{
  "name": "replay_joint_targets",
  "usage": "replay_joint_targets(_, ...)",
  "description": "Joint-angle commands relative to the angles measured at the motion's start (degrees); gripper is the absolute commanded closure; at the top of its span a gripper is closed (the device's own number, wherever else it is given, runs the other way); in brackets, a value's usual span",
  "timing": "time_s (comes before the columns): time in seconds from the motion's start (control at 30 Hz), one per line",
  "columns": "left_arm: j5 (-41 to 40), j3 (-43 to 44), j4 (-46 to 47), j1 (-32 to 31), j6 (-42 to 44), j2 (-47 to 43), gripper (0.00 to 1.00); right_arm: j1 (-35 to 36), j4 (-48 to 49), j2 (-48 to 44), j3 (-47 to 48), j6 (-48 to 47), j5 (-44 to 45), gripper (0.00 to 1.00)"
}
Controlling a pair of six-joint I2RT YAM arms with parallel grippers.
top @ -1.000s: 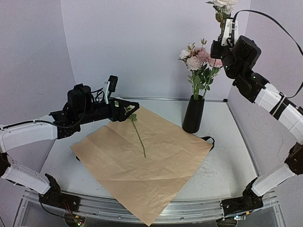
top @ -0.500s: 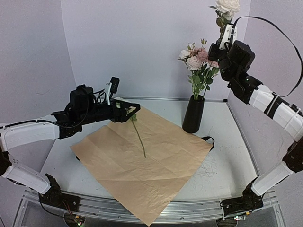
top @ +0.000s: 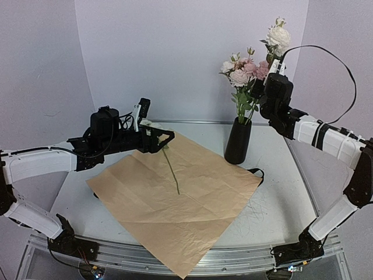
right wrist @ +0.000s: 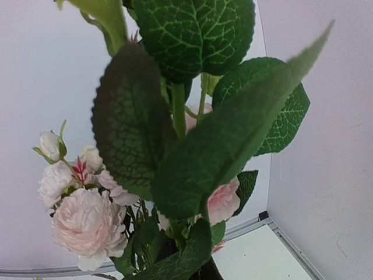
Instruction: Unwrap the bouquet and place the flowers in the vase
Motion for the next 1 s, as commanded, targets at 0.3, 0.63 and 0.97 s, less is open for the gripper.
replay_joint_targets(0.3, 0.38, 0.86, 1.94, -0.18, -0.26, -0.76, 0.18, -0.42, 3.59, 2.99, -7.00, 11.95, 4.65, 0.97)
replay_joint_targets(0.63, 0.21, 0.56, 1.94, -0.20, -0.35, -0.59, 0.18, -0.42, -5.22, 1.94, -10.14, 25.16, 5.88, 0.18)
replay_joint_targets(0.97, -7.48, -0.31, 1.92, -0.13, -3.67, 0.85, 0.05, -0.41, -16.67, -4.61, -16.09, 34.07, -6.62, 0.02)
